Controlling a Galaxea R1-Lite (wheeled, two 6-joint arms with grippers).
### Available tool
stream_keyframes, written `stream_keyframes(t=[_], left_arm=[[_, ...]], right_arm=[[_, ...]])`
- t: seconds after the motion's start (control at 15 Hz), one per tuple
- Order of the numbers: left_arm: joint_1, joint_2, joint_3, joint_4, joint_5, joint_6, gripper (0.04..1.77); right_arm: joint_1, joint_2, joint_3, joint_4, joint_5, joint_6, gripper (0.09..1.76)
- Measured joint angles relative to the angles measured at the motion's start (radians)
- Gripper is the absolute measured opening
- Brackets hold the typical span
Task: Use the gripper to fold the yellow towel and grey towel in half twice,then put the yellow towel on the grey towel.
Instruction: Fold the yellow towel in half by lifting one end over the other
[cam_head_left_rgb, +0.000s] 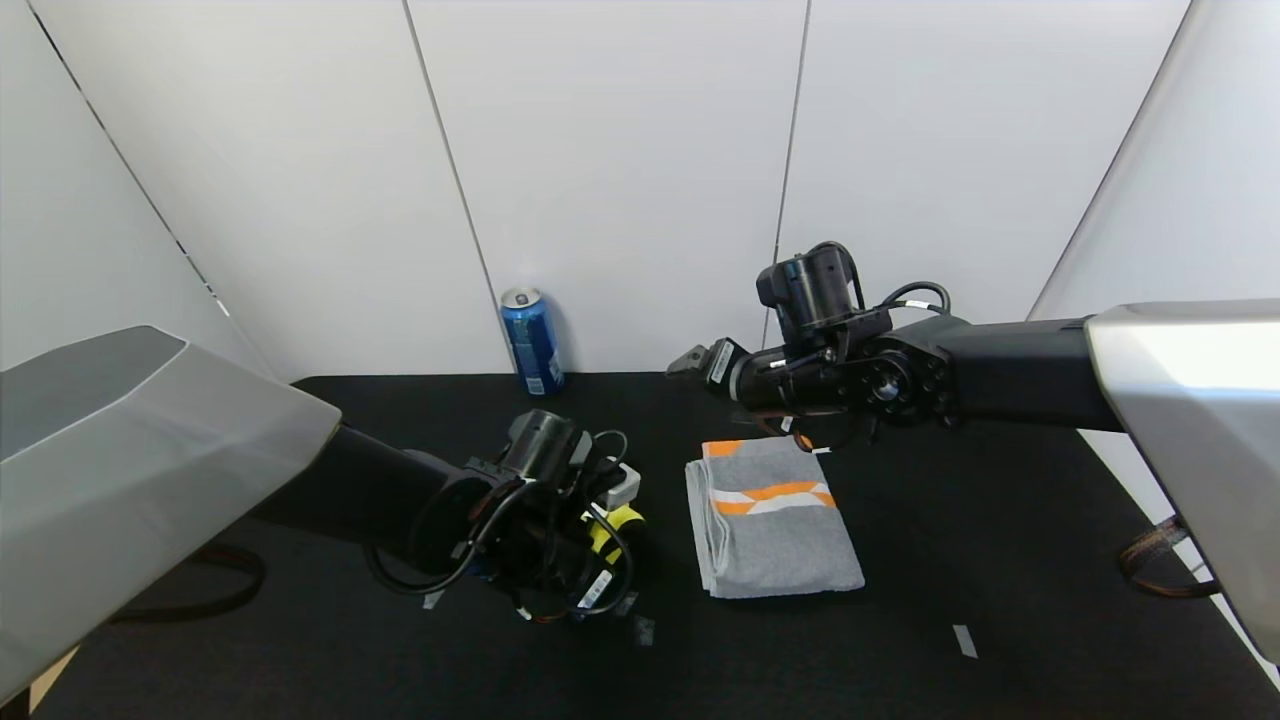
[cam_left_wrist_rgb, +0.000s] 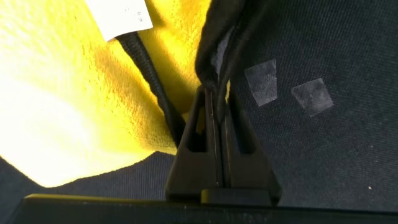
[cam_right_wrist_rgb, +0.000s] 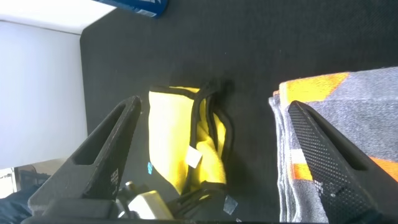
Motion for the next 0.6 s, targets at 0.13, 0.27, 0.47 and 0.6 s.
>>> stream_keyframes(t=[0.13, 0.27, 0.47, 0.6], left_arm=[[0.000, -0.017, 0.001, 0.001, 0.000, -0.001, 0.10], [0.000, -0.033, 0.001, 0.005, 0.000, -0.001, 0.10], [0.000, -0.045, 0.000, 0.007, -0.001, -0.001, 0.21], [0.000, -0.050, -0.001, 0.007, -0.003, -0.003, 0.56]], right_arm=[[0.001, 0.000, 0.000, 0.000, 0.000, 0.000, 1.71], [0.000, 0.000, 0.000, 0.000, 0.001, 0.000, 1.71], [0.001, 0.000, 0.000, -0.001, 0.001, 0.000, 1.71], [0.000, 0.000, 0.000, 0.000, 0.001, 0.000, 1.71]])
